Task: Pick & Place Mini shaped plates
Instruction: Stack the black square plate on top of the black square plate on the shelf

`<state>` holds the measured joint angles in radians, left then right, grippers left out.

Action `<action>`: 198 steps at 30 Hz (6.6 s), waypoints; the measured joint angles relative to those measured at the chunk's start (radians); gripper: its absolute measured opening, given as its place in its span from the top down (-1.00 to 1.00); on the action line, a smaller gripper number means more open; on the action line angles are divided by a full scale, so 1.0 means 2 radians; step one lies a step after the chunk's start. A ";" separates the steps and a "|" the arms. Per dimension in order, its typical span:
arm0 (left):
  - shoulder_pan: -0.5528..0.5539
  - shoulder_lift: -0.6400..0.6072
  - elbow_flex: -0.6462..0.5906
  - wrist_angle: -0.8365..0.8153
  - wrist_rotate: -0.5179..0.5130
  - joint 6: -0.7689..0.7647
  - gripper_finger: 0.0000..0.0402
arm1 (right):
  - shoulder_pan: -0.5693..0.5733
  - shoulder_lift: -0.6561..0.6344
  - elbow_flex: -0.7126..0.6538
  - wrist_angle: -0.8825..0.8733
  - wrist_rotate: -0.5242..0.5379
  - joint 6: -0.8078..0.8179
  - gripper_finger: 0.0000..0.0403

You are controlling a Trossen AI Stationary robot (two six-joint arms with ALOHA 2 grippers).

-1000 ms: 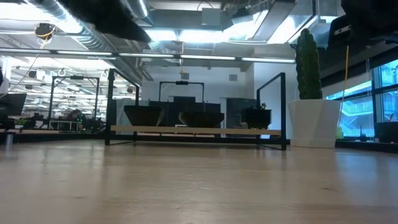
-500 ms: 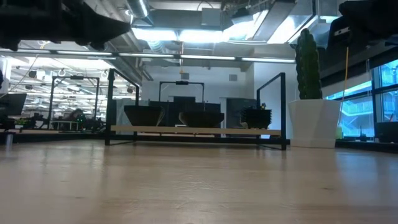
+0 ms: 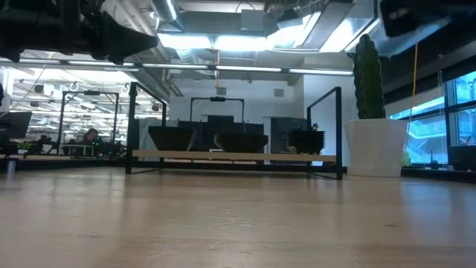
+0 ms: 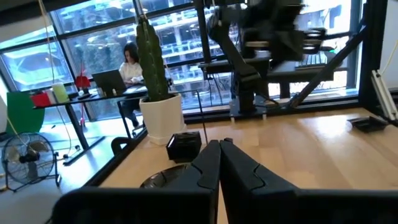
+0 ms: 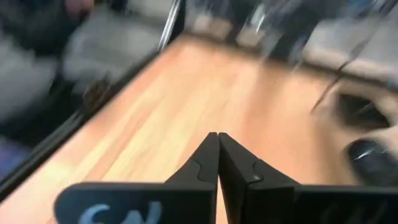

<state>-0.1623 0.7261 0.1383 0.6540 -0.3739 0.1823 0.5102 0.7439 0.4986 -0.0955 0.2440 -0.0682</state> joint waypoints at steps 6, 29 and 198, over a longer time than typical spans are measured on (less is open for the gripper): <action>-0.007 0.000 0.000 -0.002 0.001 -0.006 0.95 | 0.159 0.220 0.204 -0.206 0.061 0.112 0.98; -0.017 0.000 0.000 -0.023 0.001 -0.020 0.97 | 0.296 0.709 0.678 -0.653 -0.037 0.515 0.56; -0.017 0.000 0.000 -0.045 0.000 -0.010 0.96 | -0.308 0.479 0.434 -0.490 0.085 -0.022 0.97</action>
<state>-0.1963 0.7261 0.1390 0.5644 -0.3733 0.1631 -0.1066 1.7016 1.3666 -1.0763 0.4149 -0.1116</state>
